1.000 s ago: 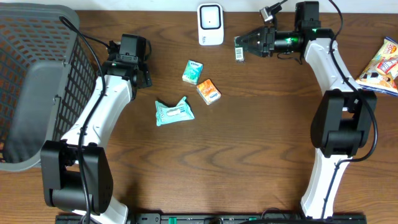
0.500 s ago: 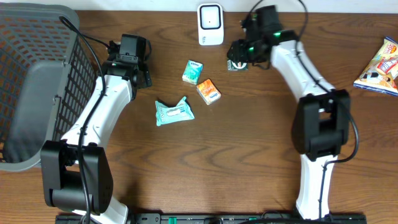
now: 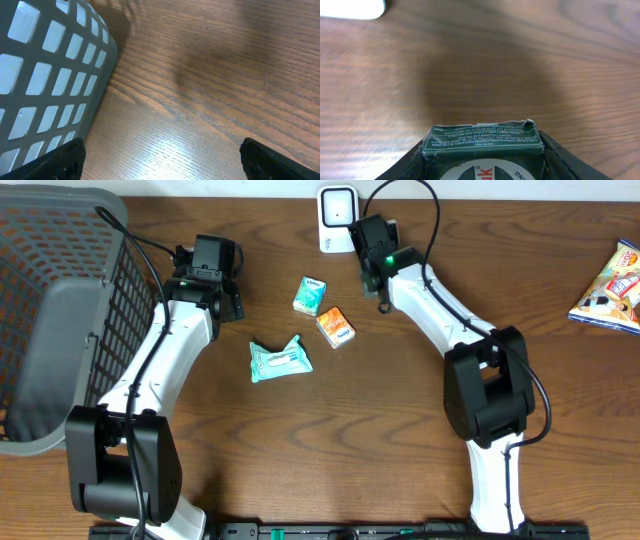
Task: Scan the item barcode
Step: 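Bring the held tin back in front of the scanner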
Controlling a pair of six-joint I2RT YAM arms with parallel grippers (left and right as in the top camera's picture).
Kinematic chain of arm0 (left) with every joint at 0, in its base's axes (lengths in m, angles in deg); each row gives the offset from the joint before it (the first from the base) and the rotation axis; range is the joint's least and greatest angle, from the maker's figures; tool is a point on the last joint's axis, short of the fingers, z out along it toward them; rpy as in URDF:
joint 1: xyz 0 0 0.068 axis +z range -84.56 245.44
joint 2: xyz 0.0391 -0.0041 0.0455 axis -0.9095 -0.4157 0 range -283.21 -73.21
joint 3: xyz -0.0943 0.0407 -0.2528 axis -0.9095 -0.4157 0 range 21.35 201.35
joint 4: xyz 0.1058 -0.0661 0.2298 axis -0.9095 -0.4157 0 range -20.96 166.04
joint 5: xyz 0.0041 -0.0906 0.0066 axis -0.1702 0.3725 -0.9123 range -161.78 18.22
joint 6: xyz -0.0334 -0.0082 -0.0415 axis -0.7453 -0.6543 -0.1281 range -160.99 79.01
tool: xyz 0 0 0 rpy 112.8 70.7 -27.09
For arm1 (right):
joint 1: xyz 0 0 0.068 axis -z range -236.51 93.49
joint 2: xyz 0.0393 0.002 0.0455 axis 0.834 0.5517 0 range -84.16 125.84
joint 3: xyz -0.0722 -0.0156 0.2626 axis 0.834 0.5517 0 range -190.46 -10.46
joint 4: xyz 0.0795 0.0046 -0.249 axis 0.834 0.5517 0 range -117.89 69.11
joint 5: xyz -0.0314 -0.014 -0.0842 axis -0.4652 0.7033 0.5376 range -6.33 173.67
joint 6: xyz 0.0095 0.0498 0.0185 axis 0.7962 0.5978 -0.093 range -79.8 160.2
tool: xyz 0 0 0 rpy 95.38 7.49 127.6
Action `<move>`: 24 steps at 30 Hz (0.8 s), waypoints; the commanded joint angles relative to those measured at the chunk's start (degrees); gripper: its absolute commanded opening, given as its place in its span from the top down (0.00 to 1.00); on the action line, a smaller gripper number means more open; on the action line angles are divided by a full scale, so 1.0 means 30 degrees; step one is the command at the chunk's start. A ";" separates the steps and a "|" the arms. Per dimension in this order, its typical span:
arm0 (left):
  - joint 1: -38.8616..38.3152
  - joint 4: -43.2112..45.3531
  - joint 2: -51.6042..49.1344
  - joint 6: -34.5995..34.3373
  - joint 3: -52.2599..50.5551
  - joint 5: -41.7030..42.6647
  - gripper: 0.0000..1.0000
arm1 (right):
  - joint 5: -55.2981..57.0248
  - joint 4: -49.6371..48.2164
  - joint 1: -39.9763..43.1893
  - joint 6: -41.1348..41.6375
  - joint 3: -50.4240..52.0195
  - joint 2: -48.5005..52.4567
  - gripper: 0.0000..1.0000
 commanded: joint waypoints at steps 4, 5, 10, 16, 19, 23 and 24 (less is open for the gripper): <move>0.0015 -0.0058 0.0080 0.0102 0.0226 -0.0262 0.02 | 0.3373 0.0197 -0.0022 0.0277 -0.0022 -0.0015 0.56; 0.0015 -0.0058 0.0080 0.0102 0.0233 -0.0262 0.02 | 0.3424 0.0401 -0.0022 0.0277 -0.0015 -0.0015 0.59; 0.0015 -0.0058 0.0080 0.0102 0.0233 -0.0262 0.02 | 0.4634 0.0510 0.0146 0.0291 0.0801 -0.0007 0.62; 0.0015 -0.0058 0.0080 0.0102 0.0233 -0.0262 0.02 | 0.6047 0.0335 0.0277 0.0291 0.2208 -0.0007 0.58; 0.0015 -0.0058 0.0080 0.0102 0.0226 -0.0262 0.02 | 0.6047 0.0160 0.0284 0.0306 0.2922 -0.0007 0.58; 0.0015 -0.0058 0.0080 0.0102 0.0233 -0.0262 0.02 | 0.6040 0.0080 0.0299 0.0299 0.3599 -0.0007 0.55; 0.0015 -0.0058 0.0080 0.0102 0.0233 -0.0262 0.02 | 0.6040 0.0189 0.0299 0.0306 0.3621 -0.0007 0.55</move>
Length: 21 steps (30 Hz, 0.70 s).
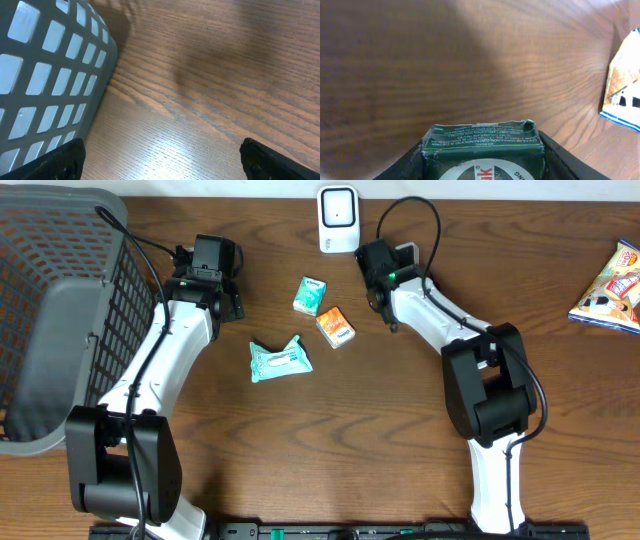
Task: Scan the item barcode
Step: 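Bring the held tin back in front of the scanner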
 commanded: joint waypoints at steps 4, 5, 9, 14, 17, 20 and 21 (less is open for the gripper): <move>0.0015 -0.0058 0.0080 0.0102 0.0233 -0.0262 0.02 | 0.0736 0.0335 -0.0240 0.0291 0.0328 -0.0007 0.55; 0.0015 -0.0058 0.0080 0.0102 0.0233 -0.0262 0.02 | 0.0743 0.0474 -0.0313 0.0291 0.0328 -0.0007 0.55; 0.0015 -0.0058 0.0080 0.0102 0.0233 -0.0262 0.02 | 0.0750 0.0736 -0.0408 0.0291 0.0335 -0.0007 0.57; 0.0015 -0.0058 0.0080 0.0102 0.0233 -0.0262 0.02 | 0.0874 0.0736 -0.0313 0.0291 0.0335 -0.0007 0.54; 0.0015 -0.0058 0.0080 0.0102 0.0233 -0.0262 0.02 | 0.0867 0.0736 -0.0488 0.0291 0.0335 -0.0007 0.41; 0.0015 -0.0058 0.0080 0.0102 0.0233 -0.0262 0.02 | 0.0874 0.0663 -0.1005 0.0291 0.0328 -0.0007 0.37; 0.0015 -0.0058 0.0080 0.0102 0.0233 -0.0262 0.02 | 0.0874 0.0634 -0.1195 0.0291 0.0321 -0.0007 0.37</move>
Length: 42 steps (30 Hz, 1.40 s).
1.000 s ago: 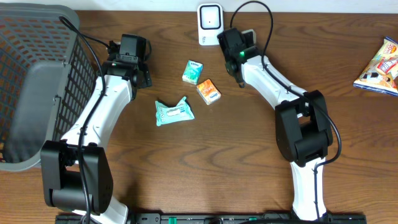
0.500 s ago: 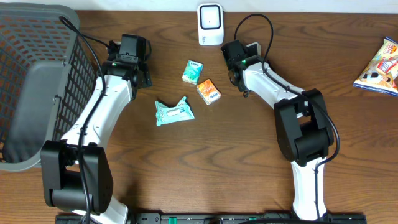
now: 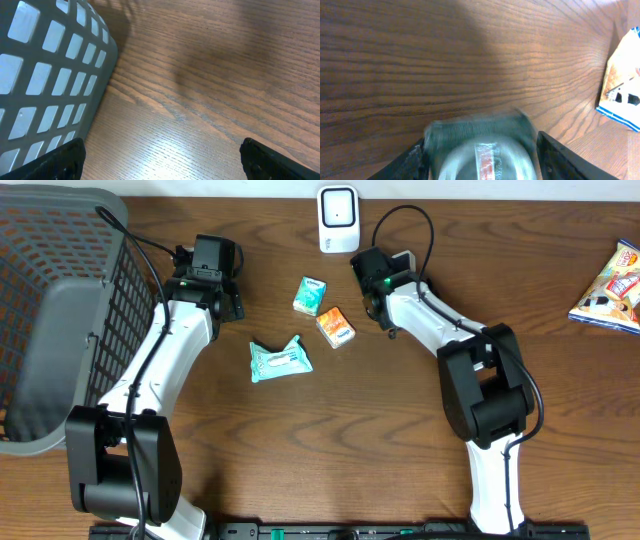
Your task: Scan the item barcode
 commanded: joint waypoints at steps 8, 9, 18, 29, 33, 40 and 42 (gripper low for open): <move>0.0015 -0.0058 0.0080 0.0102 0.0233 -0.0255 0.02 | 0.0583 -0.0087 -0.1858 0.0306 -0.0459 -0.0029 0.26; 0.0015 -0.0058 0.0080 0.0102 0.0233 -0.0255 0.02 | 0.0583 -0.0015 -0.1858 0.0474 -0.0605 -0.0051 0.26; 0.0015 -0.0058 0.0080 0.0102 0.0226 -0.0255 0.02 | -0.4641 0.2601 -0.0248 0.1559 -0.3971 -0.1392 0.26; 0.0015 -0.0058 0.0080 0.0102 0.0233 -0.0255 0.02 | -1.7762 0.3927 0.6222 -0.0532 -0.3898 -0.1763 0.14; 0.0015 -0.0058 0.0080 0.0102 0.0233 -0.0255 0.02 | -1.9416 0.4029 0.7512 -0.0619 -0.3162 -0.1268 0.15; 0.0015 -0.0058 0.0080 0.0102 0.0226 -0.0255 0.02 | -2.0575 0.3140 0.8313 -0.1333 -0.1151 -0.0823 0.18; 0.0015 -0.0058 0.0080 0.0102 0.0233 -0.0255 0.02 | -2.0582 0.2455 0.8313 -0.1384 -0.0423 -0.0823 0.21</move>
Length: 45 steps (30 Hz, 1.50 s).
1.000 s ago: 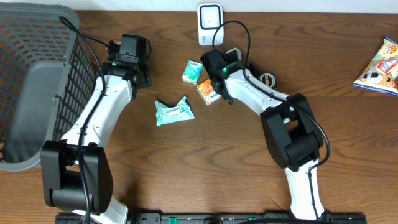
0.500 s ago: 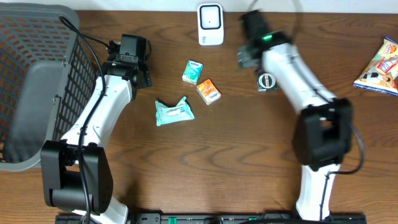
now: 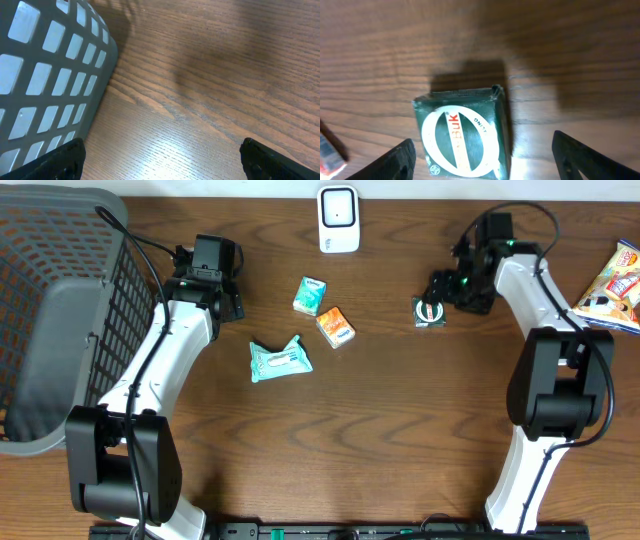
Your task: Scan the item barcode
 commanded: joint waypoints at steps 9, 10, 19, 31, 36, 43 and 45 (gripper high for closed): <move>0.0015 -0.0058 0.0080 0.0102 0.0233 -0.0262 0.02 | -0.1013 -0.2761 0.0109 -0.0474 0.3315 0.0291 0.76; 0.0015 -0.0058 0.0080 0.0102 0.0226 -0.0262 0.02 | -0.1020 -0.2812 0.0102 -0.0452 0.3308 0.0291 0.82; 0.0015 -0.0058 0.0080 0.0102 0.0233 -0.0262 0.02 | -0.1486 -0.1989 -0.0532 0.0226 0.1056 -0.0058 0.99; 0.0015 -0.0058 0.0080 0.0102 0.0233 -0.0262 0.02 | 0.4765 -0.2004 -0.3942 0.0168 0.0423 -0.0546 0.98; 0.0015 -0.0058 0.0080 0.0102 0.0233 -0.0262 0.02 | 0.7468 -0.2076 -0.4998 0.0415 0.0423 -0.0546 0.41; 0.0015 -0.0058 0.0080 0.0102 0.0233 -0.0262 0.02 | 0.8225 -0.2098 -0.4663 0.1610 0.0423 -0.0546 0.19; 0.0015 -0.0058 0.0080 0.0102 0.0233 -0.0262 0.02 | 0.8225 -0.2127 -0.4626 0.1603 0.0423 -0.0539 0.16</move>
